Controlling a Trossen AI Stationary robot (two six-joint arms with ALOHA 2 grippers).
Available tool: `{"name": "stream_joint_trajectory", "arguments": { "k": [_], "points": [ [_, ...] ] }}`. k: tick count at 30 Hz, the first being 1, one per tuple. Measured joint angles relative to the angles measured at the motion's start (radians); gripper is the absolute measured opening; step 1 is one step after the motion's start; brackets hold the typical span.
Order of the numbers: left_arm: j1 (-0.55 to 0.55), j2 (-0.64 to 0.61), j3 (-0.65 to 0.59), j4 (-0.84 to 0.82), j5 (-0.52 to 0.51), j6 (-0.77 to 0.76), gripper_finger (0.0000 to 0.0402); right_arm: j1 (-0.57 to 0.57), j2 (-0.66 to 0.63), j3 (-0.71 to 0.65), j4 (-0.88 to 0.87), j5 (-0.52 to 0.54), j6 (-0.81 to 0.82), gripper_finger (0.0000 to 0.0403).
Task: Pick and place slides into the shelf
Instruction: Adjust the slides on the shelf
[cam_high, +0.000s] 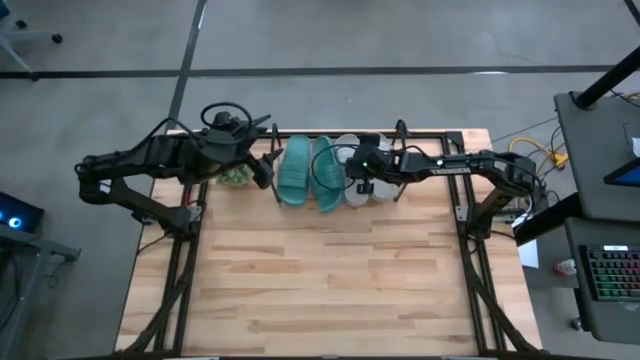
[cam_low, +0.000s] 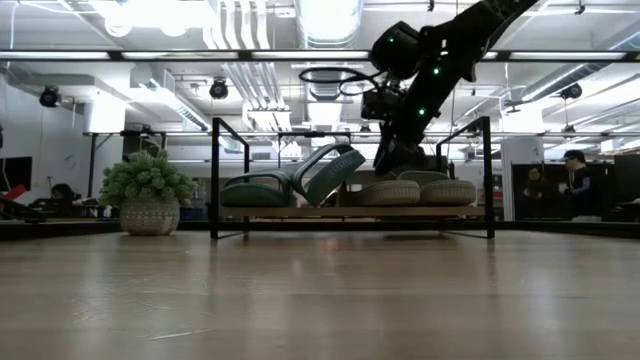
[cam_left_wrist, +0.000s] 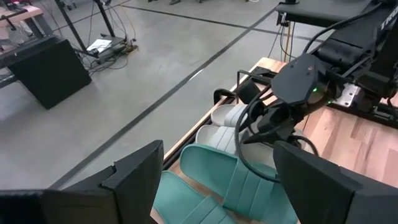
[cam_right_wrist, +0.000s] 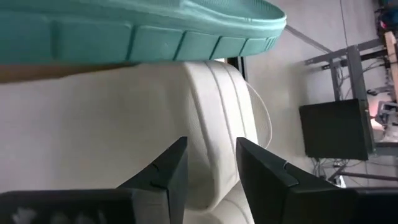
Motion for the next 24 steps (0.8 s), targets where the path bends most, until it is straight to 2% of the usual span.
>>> {"name": "stream_joint_trajectory", "arguments": {
  "k": [9, 20, 24],
  "points": [
    [0.000, 0.004, -0.001, -0.001, -0.002, -0.004, 0.0288, -0.009, 0.042, -0.001, 0.040, 0.024, -0.013, 0.0089],
    [0.000, 0.007, -0.002, -0.003, -0.002, -0.007, 0.0288, -0.009, 0.038, 0.000, 0.037, 0.122, -0.016, 0.0022],
    [0.000, 0.009, -0.003, -0.009, -0.002, -0.007, 0.0288, -0.009, 0.037, 0.000, 0.034, 0.126, -0.015, 0.0012]
  ]
}}
